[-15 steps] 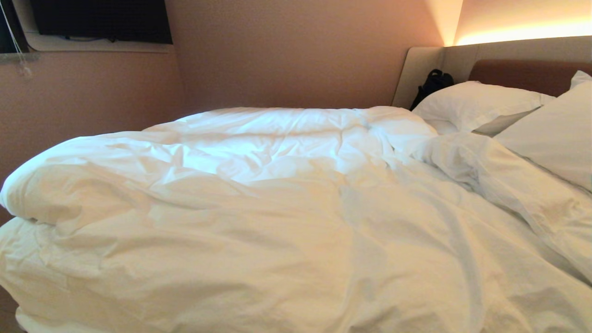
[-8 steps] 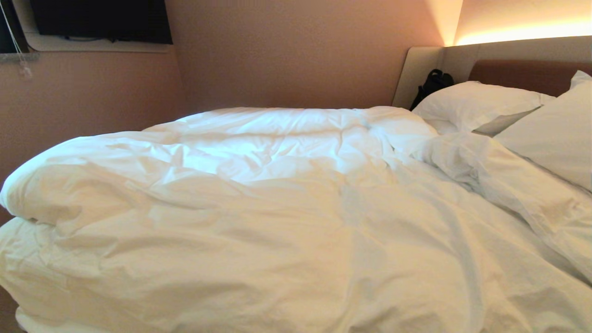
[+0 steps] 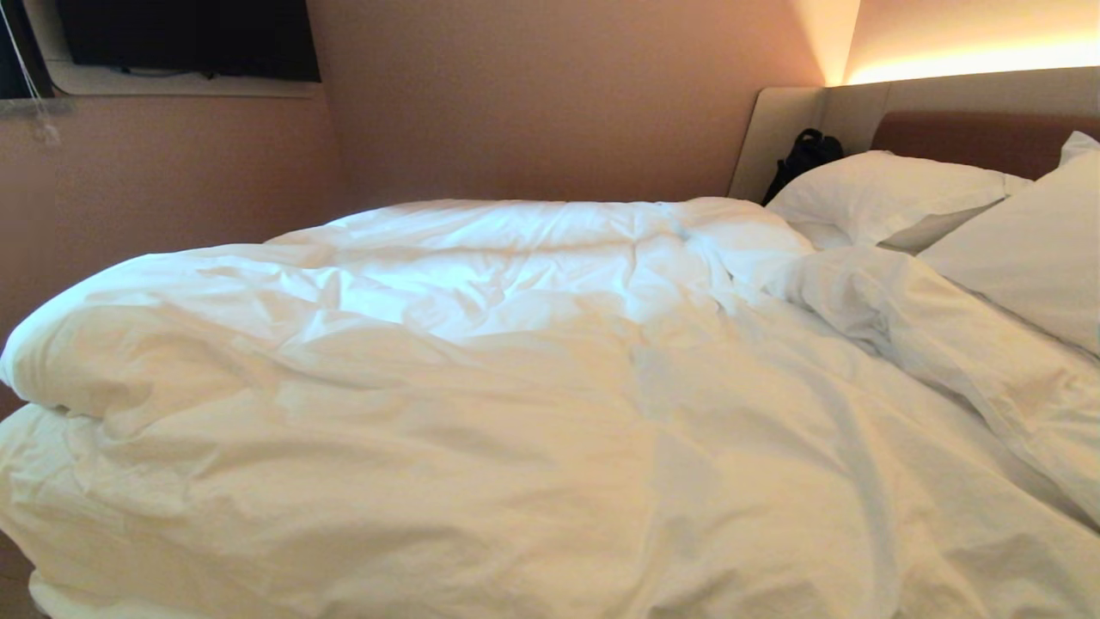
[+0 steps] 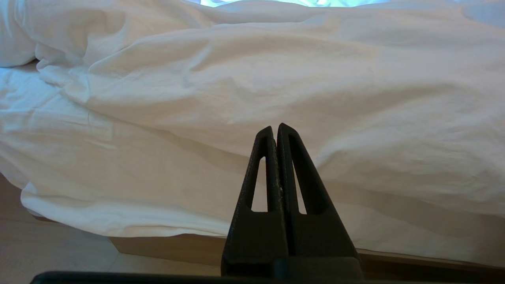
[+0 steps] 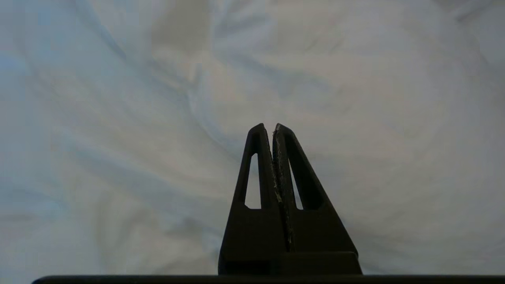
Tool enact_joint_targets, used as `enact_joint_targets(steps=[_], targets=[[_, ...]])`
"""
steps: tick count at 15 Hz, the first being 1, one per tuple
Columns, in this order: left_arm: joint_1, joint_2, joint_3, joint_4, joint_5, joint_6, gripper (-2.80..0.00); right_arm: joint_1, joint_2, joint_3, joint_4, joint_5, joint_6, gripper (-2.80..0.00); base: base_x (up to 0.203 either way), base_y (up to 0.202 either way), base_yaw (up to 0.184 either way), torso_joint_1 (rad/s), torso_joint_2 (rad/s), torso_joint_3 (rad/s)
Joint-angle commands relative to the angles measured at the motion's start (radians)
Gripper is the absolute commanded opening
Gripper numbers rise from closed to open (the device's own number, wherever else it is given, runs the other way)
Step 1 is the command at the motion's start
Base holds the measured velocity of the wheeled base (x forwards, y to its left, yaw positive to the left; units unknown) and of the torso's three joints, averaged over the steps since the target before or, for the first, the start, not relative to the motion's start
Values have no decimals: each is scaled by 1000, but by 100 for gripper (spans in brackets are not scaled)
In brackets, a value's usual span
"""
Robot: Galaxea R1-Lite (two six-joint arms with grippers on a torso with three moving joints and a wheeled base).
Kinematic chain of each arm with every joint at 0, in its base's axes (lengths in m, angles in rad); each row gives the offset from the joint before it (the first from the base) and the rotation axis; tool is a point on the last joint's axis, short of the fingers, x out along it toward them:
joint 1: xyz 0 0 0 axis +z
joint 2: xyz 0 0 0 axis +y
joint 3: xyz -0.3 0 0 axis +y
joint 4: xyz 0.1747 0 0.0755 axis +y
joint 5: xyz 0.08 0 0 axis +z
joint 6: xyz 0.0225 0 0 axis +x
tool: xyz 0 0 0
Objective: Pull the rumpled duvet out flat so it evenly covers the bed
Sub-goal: Flatten the corners of the folded blanket
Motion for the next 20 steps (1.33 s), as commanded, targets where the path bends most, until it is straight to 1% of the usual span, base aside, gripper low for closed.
enact_joint_targets(steps=[1,4,5,7,8,9,10,12,14,15,18,20], targets=[[0,0,0,0,0,0,-280,72,-2,35,1,-244,-91,-280,0,0,0,0,0,0],[0,0,0,0,0,0,-280,179,9,66,-1,-400,-107,-280,0,0,0,0,0,0],[0,0,0,0,0,0,-280,201,13,81,-1,-435,-109,-280,0,0,0,0,0,0],[0,0,0,0,0,0,-280,215,11,97,-2,-472,-121,-280,0,0,0,0,0,0],[0,0,0,0,0,0,-280,217,10,104,-4,-484,-128,-32,0,0,0,0,0,0],[0,0,0,0,0,0,-280,220,6,115,-10,-501,-139,0,0,0,0,0,0,0],[0,0,0,0,0,0,-280,223,4,119,-16,-505,-145,0,0,0,0,0,0,0],[0,0,0,0,0,0,-280,227,-20,139,-24,-527,-196,0,0,0,0,0,0,0],[0,0,0,0,0,0,-280,235,-41,160,-24,-536,-266,0,0,0,0,0,0,0],[0,0,0,0,0,0,-280,242,-56,177,-24,-539,-316,0,0,0,0,0,0,0],[0,0,0,0,0,0,-280,251,-82,213,-24,-543,-414,0,0,0,0,0,0,0],[0,0,0,0,0,0,-280,253,-80,227,-21,-561,-435,0,0,0,0,0,0,0]])
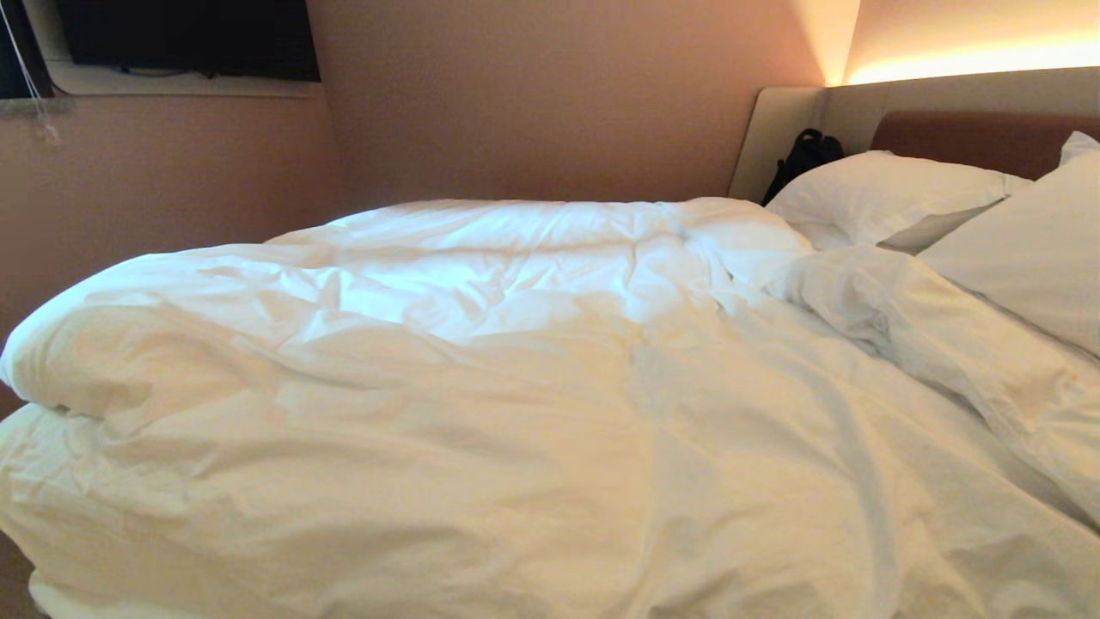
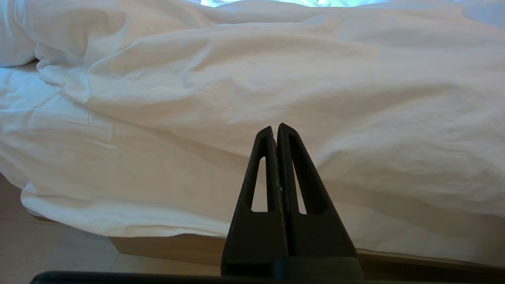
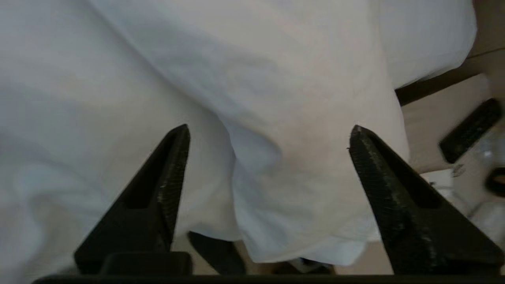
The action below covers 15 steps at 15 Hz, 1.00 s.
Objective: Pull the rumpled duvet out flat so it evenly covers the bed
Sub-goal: Flatten the corners of the folded blanket
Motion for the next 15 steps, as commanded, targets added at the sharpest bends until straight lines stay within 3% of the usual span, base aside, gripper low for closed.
enact_joint_targets(steps=[1,10,15], targets=[[0,0,0,0,0,0,-280,3,3,17,0,-22,-63,0,0,0,0,0,0,0],[0,0,0,0,0,0,-280,6,69,67,-38,-33,-79,0,0,0,0,0,0,0],[0,0,0,0,0,0,-280,6,148,64,-73,-155,-80,0,0,0,0,0,0,0]])
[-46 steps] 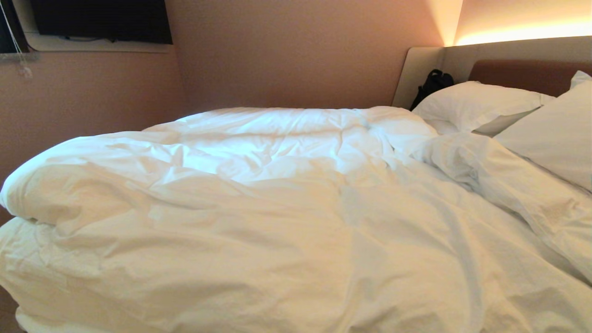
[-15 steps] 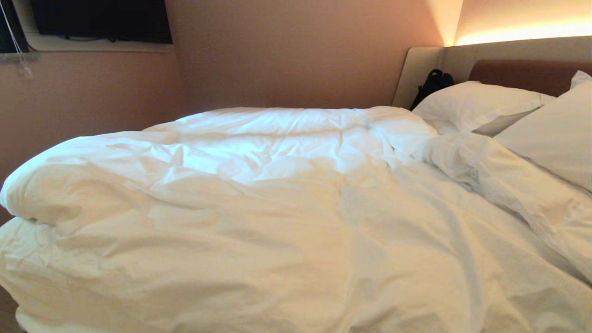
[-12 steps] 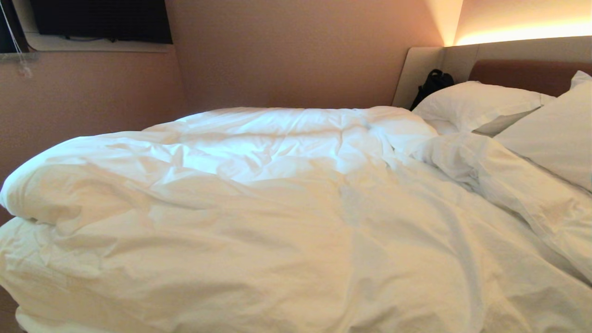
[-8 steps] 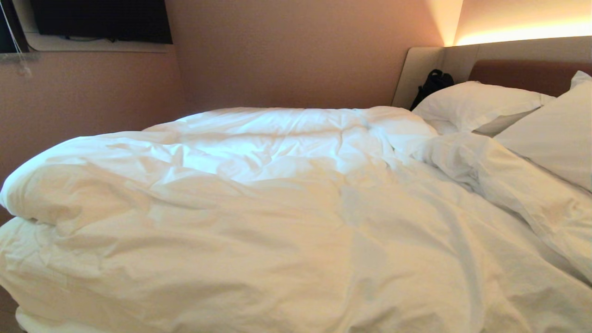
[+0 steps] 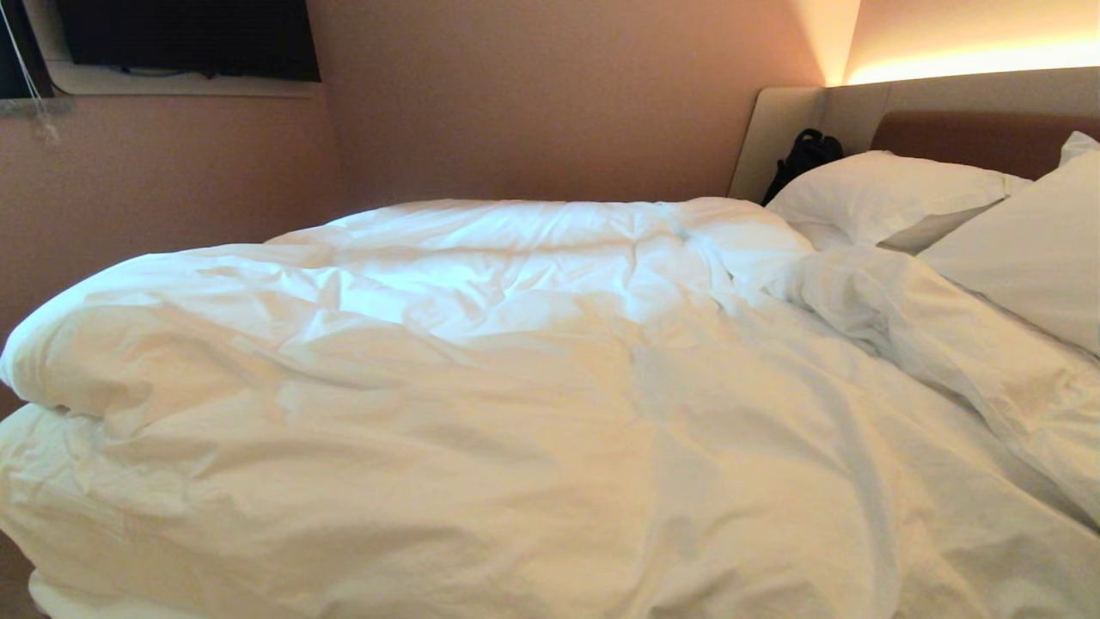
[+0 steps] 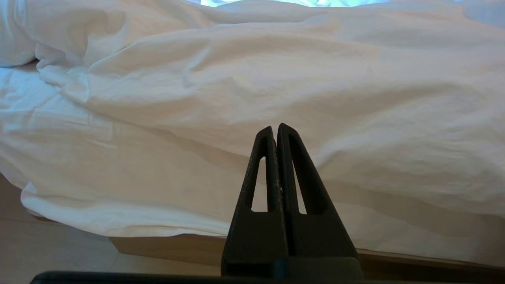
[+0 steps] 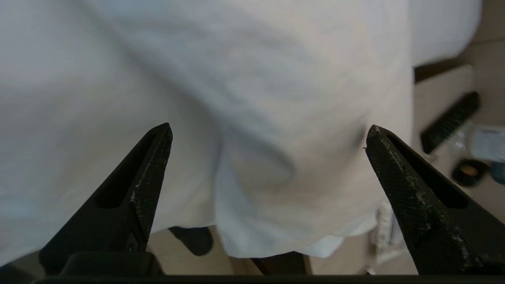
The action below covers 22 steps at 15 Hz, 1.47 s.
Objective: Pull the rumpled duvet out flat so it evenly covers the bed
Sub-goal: Flatten the corners of the folded blanket
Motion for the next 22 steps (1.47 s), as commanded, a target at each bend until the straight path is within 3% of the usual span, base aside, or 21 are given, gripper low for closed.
enact_joint_targets(steps=[1,5,16,17,22], targets=[[-1,0,0,0,0,0,-280,0,41,-5,-19,-78,-3,0,0,0,0,0,0,0],[0,0,0,0,0,0,-280,1,84,-8,-59,-181,-11,0,0,0,0,0,0,0],[0,0,0,0,0,0,-280,2,223,6,-225,-219,-2,0,0,0,0,0,0,0],[0,0,0,0,0,0,-280,2,216,9,-232,-218,-2,-280,0,0,0,0,0,0],[0,0,0,0,0,0,-280,2,181,4,-236,-212,2,-280,0,0,0,0,0,0]])
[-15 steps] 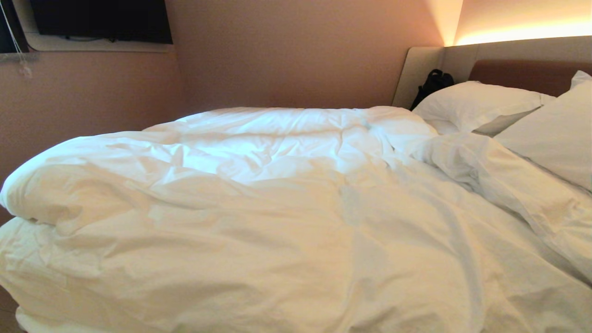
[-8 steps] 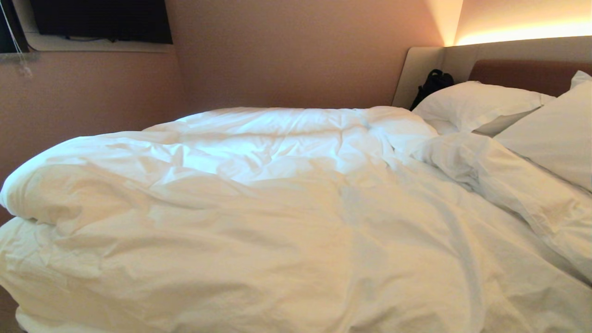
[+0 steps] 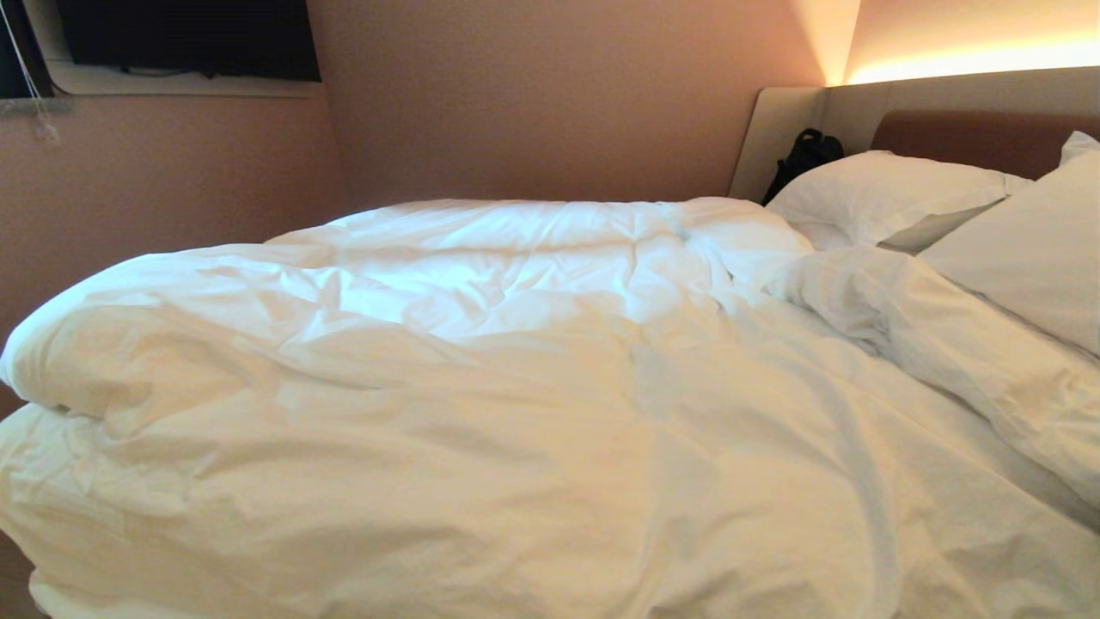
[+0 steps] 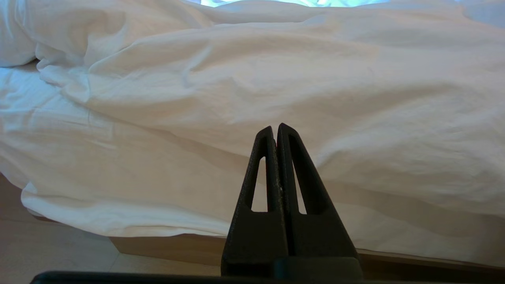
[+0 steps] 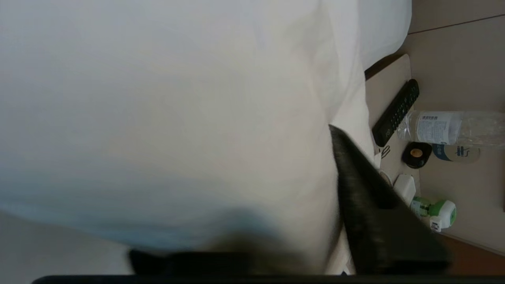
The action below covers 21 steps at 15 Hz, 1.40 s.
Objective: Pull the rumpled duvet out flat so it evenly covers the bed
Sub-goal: Flatten the corners of the folded blanket
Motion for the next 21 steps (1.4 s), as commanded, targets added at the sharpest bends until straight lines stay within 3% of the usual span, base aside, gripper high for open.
enact_joint_targets(steps=[1,4,7,9,13,15,17,21], targets=[[0,0,0,0,0,0,-280,0,-14,-4,0,-2,1,-280,0,0,0,0,0,0],[0,0,0,0,0,0,-280,0,-71,-11,0,48,13,-280,0,0,0,0,0,0],[0,0,0,0,0,0,-280,0,-175,-39,28,204,12,-280,0,0,0,0,0,0],[0,0,0,0,0,0,-280,0,-250,-76,99,380,37,-280,0,0,0,0,0,0],[0,0,0,0,0,0,-280,-1,-330,-247,435,721,138,-280,0,0,0,0,0,0],[0,0,0,0,0,0,-280,-2,-349,-390,710,1011,145,-280,0,0,0,0,0,0],[0,0,0,0,0,0,-280,2,-372,-438,839,1178,135,-280,0,0,0,0,0,0],[0,0,0,0,0,0,-280,42,-398,-373,904,1214,51,-280,0,0,0,0,0,0]])
